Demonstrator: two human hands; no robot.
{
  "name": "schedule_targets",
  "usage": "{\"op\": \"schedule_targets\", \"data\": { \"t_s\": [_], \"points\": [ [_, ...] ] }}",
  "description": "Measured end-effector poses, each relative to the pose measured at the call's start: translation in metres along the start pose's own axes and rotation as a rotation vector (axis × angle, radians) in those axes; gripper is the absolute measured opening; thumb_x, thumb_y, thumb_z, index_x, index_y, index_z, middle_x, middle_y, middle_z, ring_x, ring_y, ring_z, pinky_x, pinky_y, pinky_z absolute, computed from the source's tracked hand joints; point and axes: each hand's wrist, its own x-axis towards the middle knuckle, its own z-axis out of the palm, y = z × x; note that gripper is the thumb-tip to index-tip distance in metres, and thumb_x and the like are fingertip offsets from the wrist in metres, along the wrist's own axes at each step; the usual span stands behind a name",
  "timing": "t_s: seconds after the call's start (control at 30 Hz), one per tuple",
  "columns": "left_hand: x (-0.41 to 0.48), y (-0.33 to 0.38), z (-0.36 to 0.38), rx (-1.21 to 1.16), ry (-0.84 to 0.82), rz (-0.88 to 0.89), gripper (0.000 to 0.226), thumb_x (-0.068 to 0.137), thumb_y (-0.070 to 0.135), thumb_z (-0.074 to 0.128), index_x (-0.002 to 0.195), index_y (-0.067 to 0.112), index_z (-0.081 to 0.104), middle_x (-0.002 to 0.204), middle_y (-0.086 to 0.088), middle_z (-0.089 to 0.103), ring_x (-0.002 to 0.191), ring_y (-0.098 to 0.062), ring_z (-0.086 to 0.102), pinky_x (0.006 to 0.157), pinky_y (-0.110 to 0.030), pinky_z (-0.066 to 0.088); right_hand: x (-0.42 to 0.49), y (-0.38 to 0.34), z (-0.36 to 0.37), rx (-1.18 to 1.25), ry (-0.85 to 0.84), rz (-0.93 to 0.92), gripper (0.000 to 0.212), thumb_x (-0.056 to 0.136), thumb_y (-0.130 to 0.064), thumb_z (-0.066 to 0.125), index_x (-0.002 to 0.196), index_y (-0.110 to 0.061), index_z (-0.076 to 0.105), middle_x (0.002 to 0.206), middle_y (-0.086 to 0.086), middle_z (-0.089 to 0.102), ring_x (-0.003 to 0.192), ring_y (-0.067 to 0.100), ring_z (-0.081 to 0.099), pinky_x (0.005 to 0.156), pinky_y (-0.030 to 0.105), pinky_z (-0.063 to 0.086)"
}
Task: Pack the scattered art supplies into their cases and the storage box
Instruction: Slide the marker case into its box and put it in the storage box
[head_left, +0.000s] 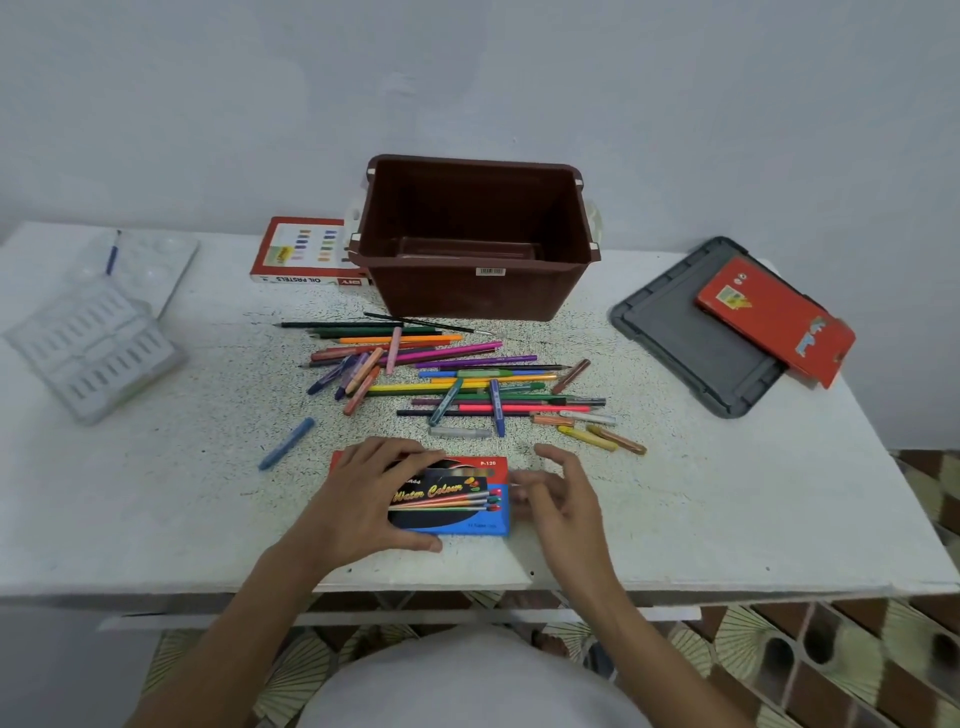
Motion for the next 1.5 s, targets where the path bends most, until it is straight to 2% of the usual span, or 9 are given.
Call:
{"op": "schedule_targets", "data": {
  "t_s": [0.13,0.27,0.4,0.57,0.63,0.73,0.9,1.13,1.5],
  "points": [
    [0.0,-0.001,0.0,-0.002,-0.01,-0.004,0.099,0.062,0.09,0.053,0.145,0.039,0.038,0.137,0.012,0.042,0.126,-0.009,0.033,0.102,-0.028,0.019,-0.006,0.001,0.014,-0.016,-0.029,-0.002,0.028,0.101,-0.017,0.05,0.125,-0.032,0.051,0.106,-0.001,0.07,0.1,0.008,0.066,0.086,0.027,0.055],
    [-0.001,-0.001,0.001,-0.006,0.012,0.005,0.097,0.063,0.089,0.054,0.144,0.037,0.04,0.135,0.011,0.045,0.125,-0.01,0.037,0.101,-0.03,0.022,-0.006,-0.001,0.008,0.032,-0.038,0.01,0.023,0.104,-0.013,0.046,0.121,-0.027,0.053,0.102,-0.004,0.073,0.098,0.008,0.069,0.078,0.021,0.055],
    [-0.001,0.0,0.0,-0.06,0.047,-0.004,0.094,0.063,0.087,0.056,0.143,0.04,0.038,0.132,0.014,0.044,0.123,-0.007,0.036,0.101,-0.029,0.023,-0.002,0.004,0.002,0.0,-0.009,0.032,0.02,0.102,-0.013,0.049,0.113,-0.027,0.058,0.097,0.0,0.073,0.094,0.017,0.07,0.081,0.037,0.059],
    [-0.002,0.003,-0.002,-0.198,0.101,-0.025,0.094,0.061,0.084,0.063,0.142,0.044,0.037,0.131,0.02,0.037,0.121,0.006,0.028,0.1,-0.026,0.024,0.004,0.0,-0.001,0.109,0.02,0.181,0.016,0.102,-0.016,0.05,0.11,-0.022,0.062,0.096,0.004,0.074,0.09,0.019,0.071,0.076,0.03,0.059],
    [-0.001,0.005,-0.001,-0.243,0.106,-0.037,0.093,0.061,0.082,0.065,0.142,0.047,0.035,0.131,0.024,0.034,0.122,0.005,0.029,0.102,-0.028,0.026,0.007,-0.002,-0.002,0.129,0.009,0.257,0.015,0.102,-0.02,0.05,0.106,-0.021,0.065,0.098,0.006,0.074,0.093,0.022,0.07,0.08,0.038,0.059],
    [0.0,0.006,0.0,-0.245,0.112,-0.023,0.092,0.062,0.083,0.063,0.142,0.046,0.036,0.131,0.023,0.035,0.123,0.002,0.031,0.101,-0.027,0.025,0.012,-0.01,-0.007,0.242,-0.052,0.366,0.02,0.103,-0.02,0.048,0.106,-0.013,0.067,0.097,0.013,0.074,0.082,0.019,0.069,0.067,0.031,0.057],
    [0.003,0.006,0.001,-0.186,0.095,-0.016,0.091,0.063,0.084,0.062,0.141,0.042,0.041,0.132,0.02,0.04,0.123,-0.002,0.035,0.099,-0.026,0.024,0.02,-0.013,-0.016,0.425,-0.089,0.457,0.019,0.099,-0.01,0.052,0.109,-0.003,0.067,0.098,0.02,0.073,0.084,0.024,0.068,0.069,0.034,0.052],
    [0.009,0.006,0.005,-0.043,0.054,0.016,0.091,0.065,0.087,0.053,0.141,0.038,0.041,0.131,0.014,0.045,0.122,-0.008,0.035,0.101,-0.031,0.025,0.019,-0.005,-0.021,0.044,-0.007,0.204,0.012,0.096,-0.005,0.06,0.096,-0.011,0.07,0.086,0.007,0.074,0.07,0.004,0.069,0.055,0.019,0.052],
    [0.01,0.004,0.006,-0.065,0.049,0.021,0.091,0.066,0.088,0.052,0.141,0.038,0.041,0.131,0.014,0.045,0.122,-0.005,0.034,0.102,-0.03,0.024,0.02,0.007,-0.018,-0.227,-0.057,0.017,0.014,0.093,-0.012,0.066,0.098,-0.024,0.071,0.089,-0.009,0.072,0.086,0.0,0.066,0.066,0.027,0.059]
  ]
}}
